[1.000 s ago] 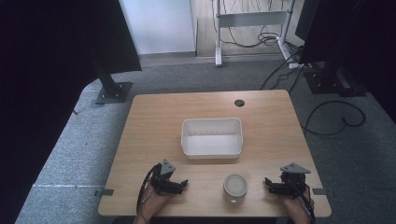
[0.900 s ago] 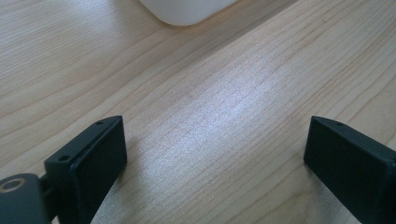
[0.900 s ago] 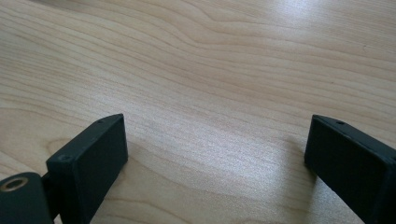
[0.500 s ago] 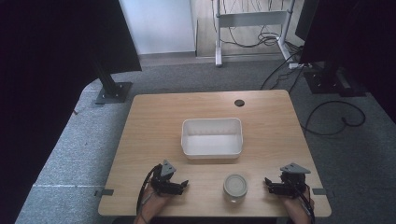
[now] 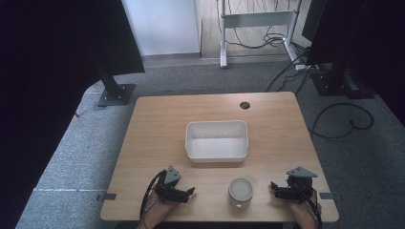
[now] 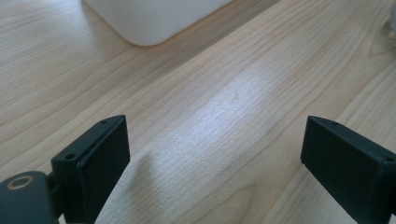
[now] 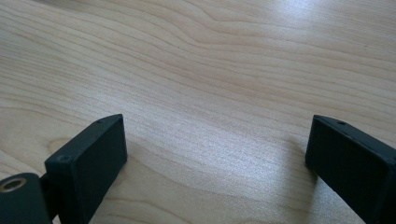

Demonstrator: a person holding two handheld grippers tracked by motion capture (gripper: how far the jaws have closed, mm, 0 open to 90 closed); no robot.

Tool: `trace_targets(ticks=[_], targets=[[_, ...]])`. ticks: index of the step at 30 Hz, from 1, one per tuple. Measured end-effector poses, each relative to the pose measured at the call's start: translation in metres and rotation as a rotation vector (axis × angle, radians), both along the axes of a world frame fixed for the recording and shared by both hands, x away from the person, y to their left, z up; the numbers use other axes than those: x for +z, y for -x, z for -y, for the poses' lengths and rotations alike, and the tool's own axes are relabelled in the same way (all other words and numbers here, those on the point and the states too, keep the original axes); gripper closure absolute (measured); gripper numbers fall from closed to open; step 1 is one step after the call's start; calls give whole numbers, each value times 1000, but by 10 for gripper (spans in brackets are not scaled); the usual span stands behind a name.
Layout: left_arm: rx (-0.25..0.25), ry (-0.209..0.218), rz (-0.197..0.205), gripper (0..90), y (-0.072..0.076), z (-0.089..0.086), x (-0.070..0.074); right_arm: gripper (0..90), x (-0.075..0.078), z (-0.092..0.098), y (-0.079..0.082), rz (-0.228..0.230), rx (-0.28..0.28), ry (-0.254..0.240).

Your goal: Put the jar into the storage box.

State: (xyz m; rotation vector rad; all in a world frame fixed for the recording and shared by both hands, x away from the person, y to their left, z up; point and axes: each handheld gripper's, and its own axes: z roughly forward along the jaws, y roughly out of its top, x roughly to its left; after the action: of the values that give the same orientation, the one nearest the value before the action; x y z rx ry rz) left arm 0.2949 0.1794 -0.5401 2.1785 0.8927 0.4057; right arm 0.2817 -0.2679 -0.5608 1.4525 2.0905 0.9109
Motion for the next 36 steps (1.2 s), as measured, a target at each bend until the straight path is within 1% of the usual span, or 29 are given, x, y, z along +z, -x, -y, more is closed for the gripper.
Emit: trace_targets(ticks=[11,17,29,36], targets=[[-41,16,19,75,7,9,6,51,0,0,0,0,1,0],[-65,17,24,71,10,15,8,49,0,0,0,0,1,1],[-118,24,31,68,16,29,10,45,0,0,0,-1,4,1],[-149,38,38,69,19,39,12,44,0,0,0,-1,5,1]])
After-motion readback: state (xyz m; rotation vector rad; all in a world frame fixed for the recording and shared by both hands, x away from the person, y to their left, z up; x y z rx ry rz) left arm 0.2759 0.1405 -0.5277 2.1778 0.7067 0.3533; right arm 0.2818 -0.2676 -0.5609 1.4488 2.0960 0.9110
